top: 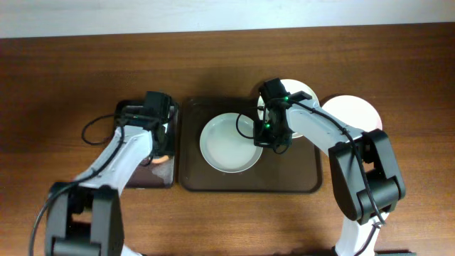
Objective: Clean dirty plates on tray and stack at the side
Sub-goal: 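Put the sponge back into the soapy tray with the left gripper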
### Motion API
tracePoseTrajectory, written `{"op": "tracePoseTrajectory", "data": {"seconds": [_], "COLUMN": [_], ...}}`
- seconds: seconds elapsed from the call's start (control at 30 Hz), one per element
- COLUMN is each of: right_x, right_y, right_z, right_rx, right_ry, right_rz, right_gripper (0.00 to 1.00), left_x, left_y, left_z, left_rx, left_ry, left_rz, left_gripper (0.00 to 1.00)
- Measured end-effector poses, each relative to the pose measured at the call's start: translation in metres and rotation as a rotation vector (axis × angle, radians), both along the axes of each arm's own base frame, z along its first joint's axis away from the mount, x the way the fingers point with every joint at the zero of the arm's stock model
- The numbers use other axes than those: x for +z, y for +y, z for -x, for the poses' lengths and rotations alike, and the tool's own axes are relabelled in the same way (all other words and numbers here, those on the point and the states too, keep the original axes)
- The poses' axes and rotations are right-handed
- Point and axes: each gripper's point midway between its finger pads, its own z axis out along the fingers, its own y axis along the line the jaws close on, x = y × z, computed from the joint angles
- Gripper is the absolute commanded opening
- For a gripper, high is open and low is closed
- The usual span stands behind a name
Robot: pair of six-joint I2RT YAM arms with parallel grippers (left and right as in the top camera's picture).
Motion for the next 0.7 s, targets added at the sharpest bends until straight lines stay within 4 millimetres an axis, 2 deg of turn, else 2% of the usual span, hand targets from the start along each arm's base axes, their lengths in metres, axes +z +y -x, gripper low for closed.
{"op": "tracePoseTrajectory", "data": {"seconds": [0.03,0.07,0.1,0.17,0.23,0.37,0.47,0.5,0.53,0.57,0.7], "right_x": [0.000,0.000,0.000,0.000,0.000,0.000,0.000,0.000,0.000,0.000,0.000], "right_y": [0.000,0.000,0.000,0.000,0.000,-0.001,-0.001,-0.001,-0.001,-0.001,-0.001], "right_z": [0.000,0.000,0.001,0.001,0.001,0.001,0.002,0.002,0.002,0.002,0.002], "right_rx": [0.000,0.001,0.001,0.002,0.002,0.002,0.002,0.001,0.002,0.002,0.002], "right_ry": [0.000,0.001,0.002,0.004,0.004,0.005,0.006,0.006,0.006,0.006,0.007], "right_rz": [0.000,0.001,0.001,0.002,0.002,0.003,0.003,0.003,0.003,0.003,0.003], "right_gripper": [0.04,0.04,0.04,0.04,0.04,0.04,0.04,0.04,0.04,0.04,0.04], "left_x": [-0.007,-0.013,-0.015,-0.015,-0.014,-0.013,-0.030,-0.032,-0.033,-0.033,-0.035], "left_y": [0.001,0.003,0.005,0.010,0.012,0.010,0.007,0.007,0.006,0.005,0.005], "left_z": [0.001,0.001,0.000,-0.005,-0.013,-0.023,-0.020,-0.020,-0.020,-0.020,-0.025], "left_rx": [-0.005,-0.003,-0.006,0.001,0.004,0.006,-0.002,-0.001,-0.002,-0.003,-0.004], "left_ry": [0.018,0.028,0.032,0.011,-0.020,-0.061,-0.018,-0.009,-0.007,-0.004,-0.017], "left_rz": [-0.010,-0.023,-0.038,-0.069,-0.082,-0.076,-0.063,-0.062,-0.057,-0.056,-0.056], "left_gripper": [0.40,0.54,0.58,0.58,0.50,0.50,0.44,0.33,0.09,0.00,0.00]}}
